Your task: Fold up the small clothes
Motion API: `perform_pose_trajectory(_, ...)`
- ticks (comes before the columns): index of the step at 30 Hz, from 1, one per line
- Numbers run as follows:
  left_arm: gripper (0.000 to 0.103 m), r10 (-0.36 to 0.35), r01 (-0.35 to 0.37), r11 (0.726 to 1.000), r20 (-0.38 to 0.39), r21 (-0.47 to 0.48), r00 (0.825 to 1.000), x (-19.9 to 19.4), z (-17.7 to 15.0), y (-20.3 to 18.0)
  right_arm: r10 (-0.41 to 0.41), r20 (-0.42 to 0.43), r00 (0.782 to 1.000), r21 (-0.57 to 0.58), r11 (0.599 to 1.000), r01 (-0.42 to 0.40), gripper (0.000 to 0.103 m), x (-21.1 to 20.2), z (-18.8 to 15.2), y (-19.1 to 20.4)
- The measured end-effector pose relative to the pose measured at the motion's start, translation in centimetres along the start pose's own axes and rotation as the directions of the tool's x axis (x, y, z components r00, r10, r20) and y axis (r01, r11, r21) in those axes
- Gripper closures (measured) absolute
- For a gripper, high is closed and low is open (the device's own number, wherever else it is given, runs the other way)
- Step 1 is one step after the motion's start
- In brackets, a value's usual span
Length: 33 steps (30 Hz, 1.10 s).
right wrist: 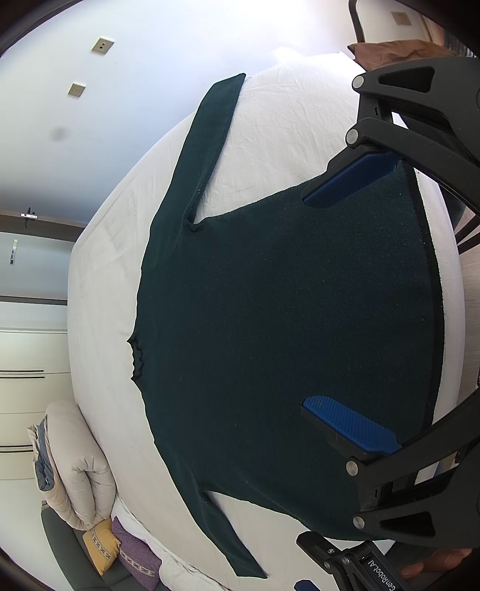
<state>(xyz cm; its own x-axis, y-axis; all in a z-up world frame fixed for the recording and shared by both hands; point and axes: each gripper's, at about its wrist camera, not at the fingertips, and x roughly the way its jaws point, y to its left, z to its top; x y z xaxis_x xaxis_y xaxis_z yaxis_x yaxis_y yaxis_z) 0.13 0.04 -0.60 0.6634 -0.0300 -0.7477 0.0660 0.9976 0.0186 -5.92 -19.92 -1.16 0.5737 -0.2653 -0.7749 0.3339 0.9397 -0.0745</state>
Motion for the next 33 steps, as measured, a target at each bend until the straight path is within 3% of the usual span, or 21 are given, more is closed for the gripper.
perform_pose_trajectory(33,0.0,-0.009,0.009,1.0,-0.017,0.0,1.0,0.53,-0.69,0.26,-0.004,0.003,1.0,-0.003,1.0,0.004,0.0,0.03,-0.29,0.2)
